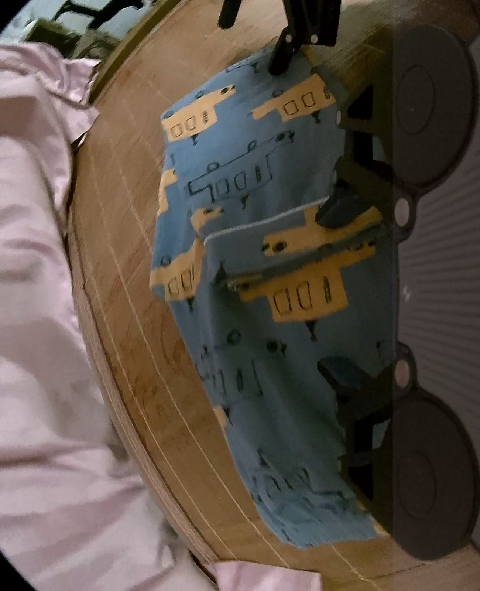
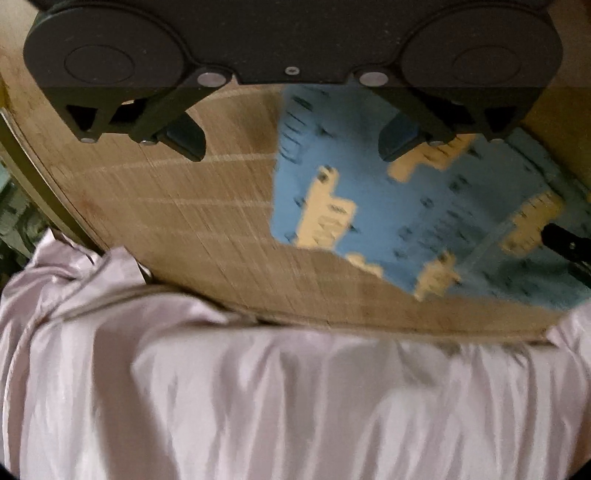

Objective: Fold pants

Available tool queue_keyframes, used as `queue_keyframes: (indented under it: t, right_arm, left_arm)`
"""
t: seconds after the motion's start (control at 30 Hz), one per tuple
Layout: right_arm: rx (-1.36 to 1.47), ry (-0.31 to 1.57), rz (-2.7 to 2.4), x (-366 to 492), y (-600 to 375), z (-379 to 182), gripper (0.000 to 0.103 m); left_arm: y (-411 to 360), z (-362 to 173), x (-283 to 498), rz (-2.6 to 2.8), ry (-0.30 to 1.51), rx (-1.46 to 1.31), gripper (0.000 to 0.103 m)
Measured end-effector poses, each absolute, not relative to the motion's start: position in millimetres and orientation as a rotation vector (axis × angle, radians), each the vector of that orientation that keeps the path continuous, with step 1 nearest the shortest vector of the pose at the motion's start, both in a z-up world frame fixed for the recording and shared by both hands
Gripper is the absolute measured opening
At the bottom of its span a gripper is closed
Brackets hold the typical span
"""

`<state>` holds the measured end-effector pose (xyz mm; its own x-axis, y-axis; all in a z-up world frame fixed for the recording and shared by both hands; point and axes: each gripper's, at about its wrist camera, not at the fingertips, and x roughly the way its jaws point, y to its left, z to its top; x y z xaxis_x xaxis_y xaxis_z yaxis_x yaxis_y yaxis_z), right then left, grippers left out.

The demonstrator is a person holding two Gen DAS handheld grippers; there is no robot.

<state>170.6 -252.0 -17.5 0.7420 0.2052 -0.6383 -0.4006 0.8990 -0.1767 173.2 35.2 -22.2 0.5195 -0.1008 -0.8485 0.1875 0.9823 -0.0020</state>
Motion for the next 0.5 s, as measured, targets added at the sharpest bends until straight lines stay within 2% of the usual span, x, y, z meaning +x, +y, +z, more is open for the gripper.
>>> queue_keyframes:
  t: [0.13, 0.2, 0.3, 0.5]
  right_arm:
    - [-0.285, 0.616, 0.417, 162.5, -240.6, -12.3, 0.102]
    - [-0.290, 0.607, 0.453, 158.3, -231.4, -12.8, 0.102]
    - [-0.312, 0.598, 0.500, 151.0, -216.9, -14.7, 0.102]
    - [-0.379, 0.593, 0.559, 142.2, -194.4, -22.2, 0.102]
  left_arm:
    - [53.5, -11.5, 151.9, -0.105, 0.899, 0.036, 0.090]
    - [64.6, -6.2, 136.0, -0.047, 0.806, 0.018, 0.099]
    - [84.2, -3.9, 117.9, 0.077, 0.726, -0.023, 0.101]
    - [129.6, -6.6, 106.4, 0.276, 0.714, -0.168, 0.103]
